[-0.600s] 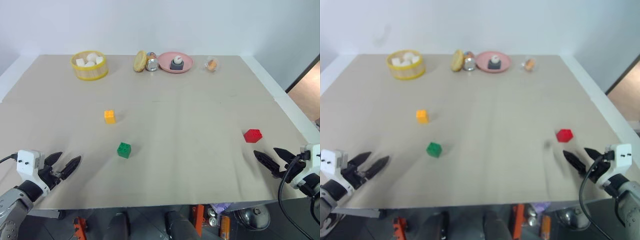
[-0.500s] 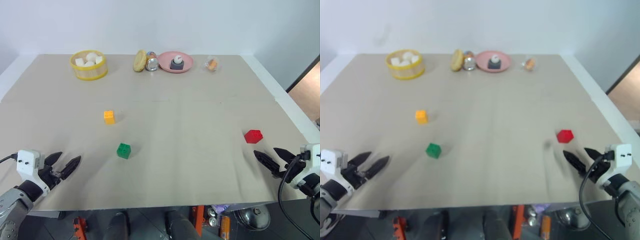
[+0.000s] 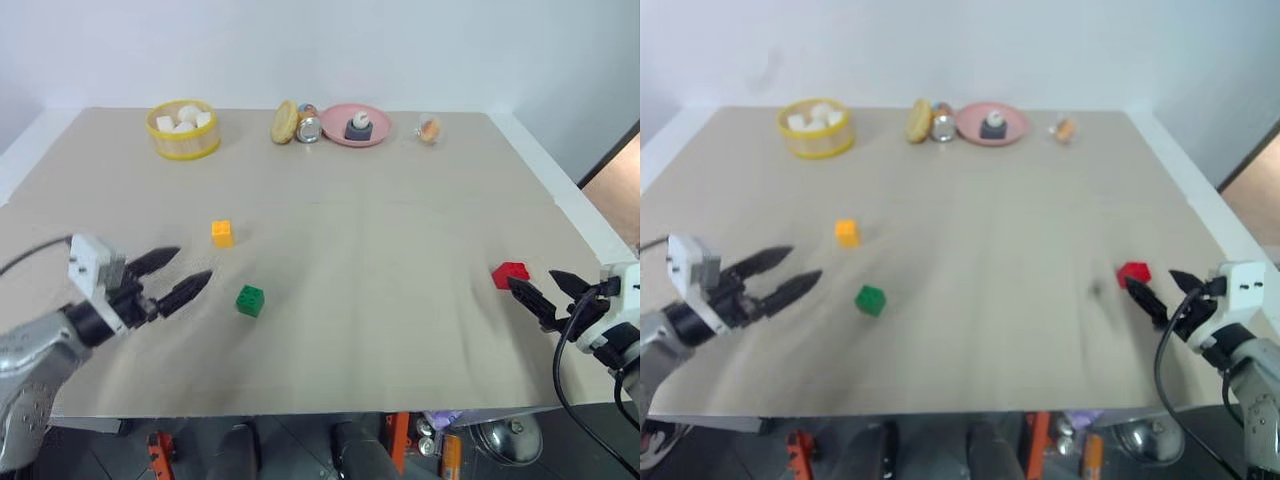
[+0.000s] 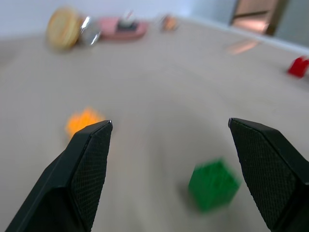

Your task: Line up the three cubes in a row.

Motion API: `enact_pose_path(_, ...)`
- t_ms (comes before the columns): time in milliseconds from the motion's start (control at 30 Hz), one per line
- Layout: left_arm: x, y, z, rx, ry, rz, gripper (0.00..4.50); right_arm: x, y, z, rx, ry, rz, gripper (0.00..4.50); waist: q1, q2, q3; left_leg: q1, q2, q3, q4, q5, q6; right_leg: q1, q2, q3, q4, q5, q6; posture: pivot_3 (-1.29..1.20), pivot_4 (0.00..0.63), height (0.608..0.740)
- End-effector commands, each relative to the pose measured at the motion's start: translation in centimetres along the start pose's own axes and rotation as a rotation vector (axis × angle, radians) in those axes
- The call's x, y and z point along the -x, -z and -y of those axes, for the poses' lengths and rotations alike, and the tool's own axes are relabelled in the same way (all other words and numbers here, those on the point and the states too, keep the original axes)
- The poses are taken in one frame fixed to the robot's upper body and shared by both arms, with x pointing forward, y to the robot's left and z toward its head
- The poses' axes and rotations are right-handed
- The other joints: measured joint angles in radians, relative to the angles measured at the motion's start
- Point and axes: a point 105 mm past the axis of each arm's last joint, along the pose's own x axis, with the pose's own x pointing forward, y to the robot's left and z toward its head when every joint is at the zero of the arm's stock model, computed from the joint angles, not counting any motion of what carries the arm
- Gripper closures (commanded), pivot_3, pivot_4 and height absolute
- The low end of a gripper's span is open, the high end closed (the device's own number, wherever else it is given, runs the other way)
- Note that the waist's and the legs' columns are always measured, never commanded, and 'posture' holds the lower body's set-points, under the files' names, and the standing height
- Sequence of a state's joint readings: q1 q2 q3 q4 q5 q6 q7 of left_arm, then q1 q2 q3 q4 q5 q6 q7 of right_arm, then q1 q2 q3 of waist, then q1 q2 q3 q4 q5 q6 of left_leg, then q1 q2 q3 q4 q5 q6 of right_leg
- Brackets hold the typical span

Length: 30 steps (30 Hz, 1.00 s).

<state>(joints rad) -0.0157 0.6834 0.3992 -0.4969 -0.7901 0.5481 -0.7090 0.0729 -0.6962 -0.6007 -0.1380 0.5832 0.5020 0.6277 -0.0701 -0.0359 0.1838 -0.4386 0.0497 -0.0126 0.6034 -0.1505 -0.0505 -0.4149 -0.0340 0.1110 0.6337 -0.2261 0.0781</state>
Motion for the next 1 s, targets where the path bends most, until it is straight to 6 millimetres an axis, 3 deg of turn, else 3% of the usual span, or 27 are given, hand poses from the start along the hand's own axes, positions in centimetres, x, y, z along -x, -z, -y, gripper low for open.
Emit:
enact_pose_path(33,-1.9,-2.7,1.7,-0.033,0.151,0.054,0.53,1.0,-1.4,0.3,0.023,0.032,0.046,0.00,0.000,0.000,0.000,0.000,0.000,0.000,0.000,0.000,0.000,0.000,0.001,0.000,0.000,0.000,0.000,0.00,0.150,0.740)
enact_pose_path(233,-4.9,-3.2,4.0,-0.048,0.348,0.051,0.53,1.1,-0.8,-0.1,0.012,0.053,0.049,0.00,-0.004,0.002,-0.001,0.001,0.000,-0.003,0.000,0.000,0.000,0.001,0.003,0.000,0.002,0.000,0.001,0.00,0.150,0.740)
enact_pose_path(333,-6.2,-2.3,5.3,-0.046,0.453,0.031,0.53,0.7,-0.1,-0.2,-0.005,0.072,0.051,0.00,-0.004,0.002,-0.001,0.002,0.001,-0.005,0.001,0.000,0.000,0.002,0.005,0.000,0.003,0.000,0.001,0.00,0.150,0.740)
enact_pose_path(567,-7.3,-0.3,7.2,-0.086,0.622,-0.019,0.53,0.0,1.9,-1.1,-0.019,0.075,0.027,0.00,-0.003,0.003,-0.002,0.002,0.001,-0.008,0.002,0.000,0.000,0.004,0.007,0.000,0.003,0.000,0.001,0.00,0.150,0.740)
enact_pose_path(1000,-9.6,0.2,9.1,-0.050,0.681,0.036,0.53,-1.0,2.2,-0.8,-0.028,0.087,0.036,0.00,-0.002,0.004,-0.002,0.003,0.001,-0.009,0.003,0.000,0.001,0.006,0.007,0.000,0.004,0.000,0.001,0.00,0.150,0.740)
